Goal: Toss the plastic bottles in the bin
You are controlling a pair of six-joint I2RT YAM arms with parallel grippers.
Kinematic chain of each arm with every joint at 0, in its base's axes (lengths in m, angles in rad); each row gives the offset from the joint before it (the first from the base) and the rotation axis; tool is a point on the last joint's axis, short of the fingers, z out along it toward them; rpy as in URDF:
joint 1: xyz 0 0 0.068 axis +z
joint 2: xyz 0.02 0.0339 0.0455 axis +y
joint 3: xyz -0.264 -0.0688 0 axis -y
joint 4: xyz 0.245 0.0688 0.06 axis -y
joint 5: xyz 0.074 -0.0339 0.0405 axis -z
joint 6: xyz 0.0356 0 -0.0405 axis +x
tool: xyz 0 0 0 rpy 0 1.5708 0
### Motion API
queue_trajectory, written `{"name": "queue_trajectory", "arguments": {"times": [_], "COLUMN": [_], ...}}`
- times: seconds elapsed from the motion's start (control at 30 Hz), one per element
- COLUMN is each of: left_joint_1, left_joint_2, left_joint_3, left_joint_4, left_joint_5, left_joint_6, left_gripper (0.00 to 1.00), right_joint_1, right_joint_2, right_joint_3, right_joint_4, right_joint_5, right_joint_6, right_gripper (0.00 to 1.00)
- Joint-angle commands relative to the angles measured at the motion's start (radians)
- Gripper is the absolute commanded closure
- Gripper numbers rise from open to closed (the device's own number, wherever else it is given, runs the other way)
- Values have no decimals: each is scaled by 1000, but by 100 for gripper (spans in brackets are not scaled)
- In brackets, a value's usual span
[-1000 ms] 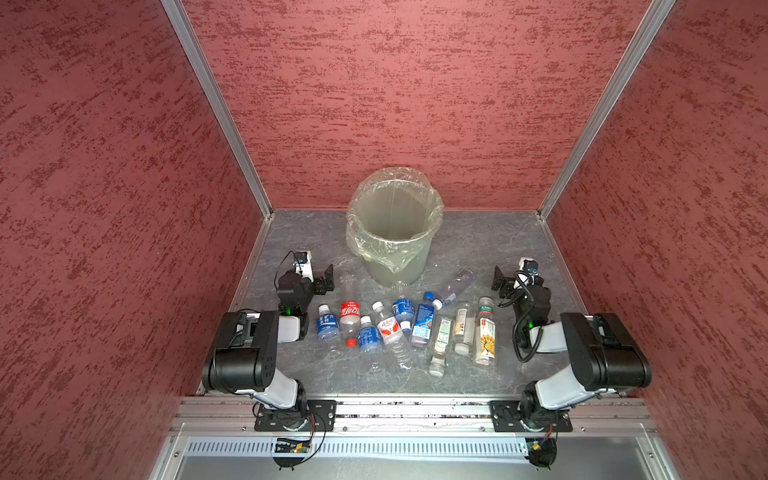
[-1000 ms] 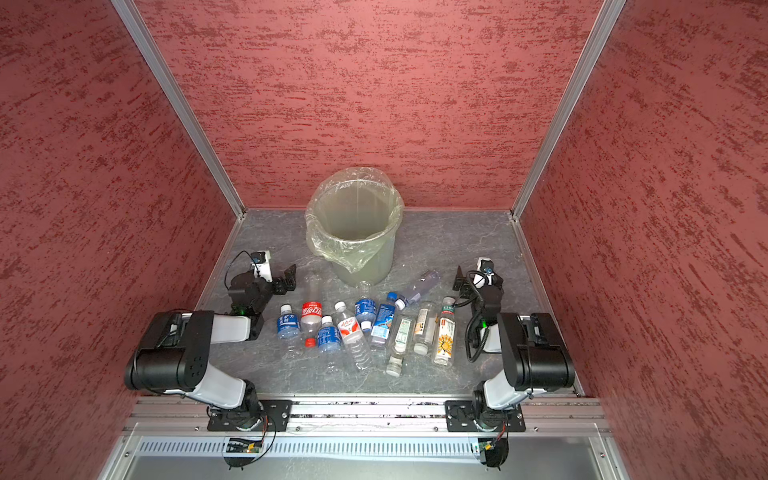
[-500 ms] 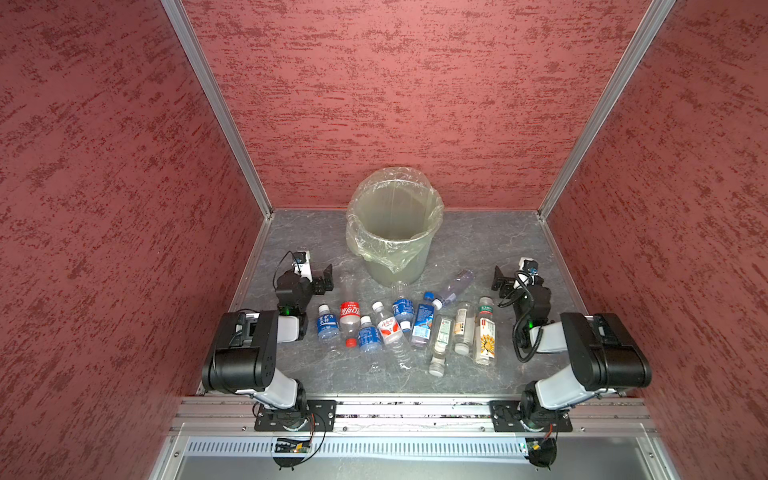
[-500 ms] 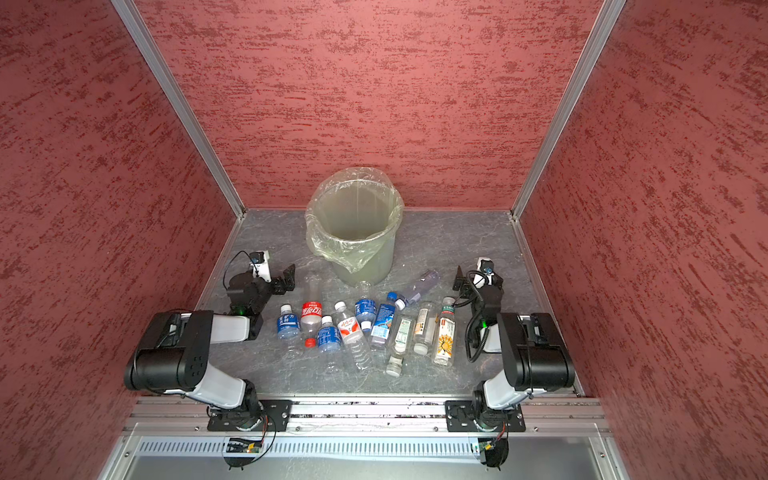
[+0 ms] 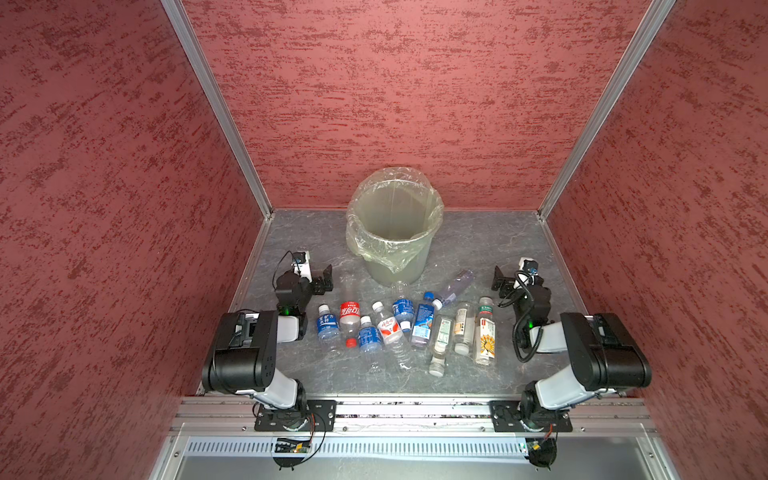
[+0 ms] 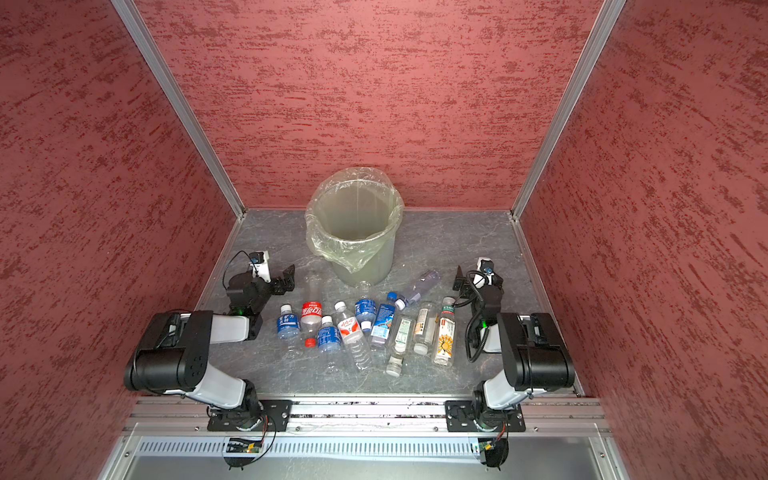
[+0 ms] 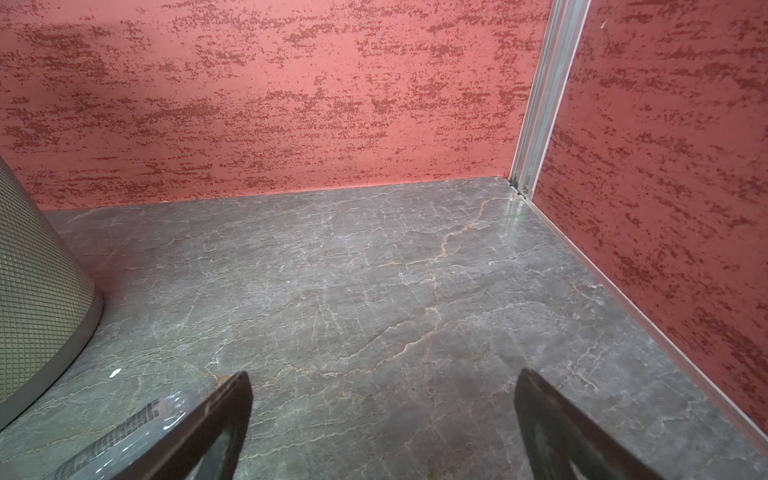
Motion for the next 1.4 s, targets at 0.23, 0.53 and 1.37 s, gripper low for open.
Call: {"name": "queue_trajectory", "arguments": {"times": [0.23, 0.53, 1.37], "left_joint_1": [-32, -117, -490], "left_joint_2": [-198, -467, -706], "left_joint_3": [-40, -121, 274], "left_joint_4": [-67, -83, -1055], "left_joint_5": [-78, -195, -624], "left_joint_6": [8, 32, -363], "left_gripper": [1, 1, 1], "right_joint_1": [-6, -4, 309], "right_joint_2": [-108, -318, -554], "right_joint_3": [57, 148, 692], "right_joint_4": [-150, -385, -1541], "right_joint_5": [1, 236, 487], "right_joint_6": [-3, 90, 416], "right_gripper": [1, 1, 1]}}
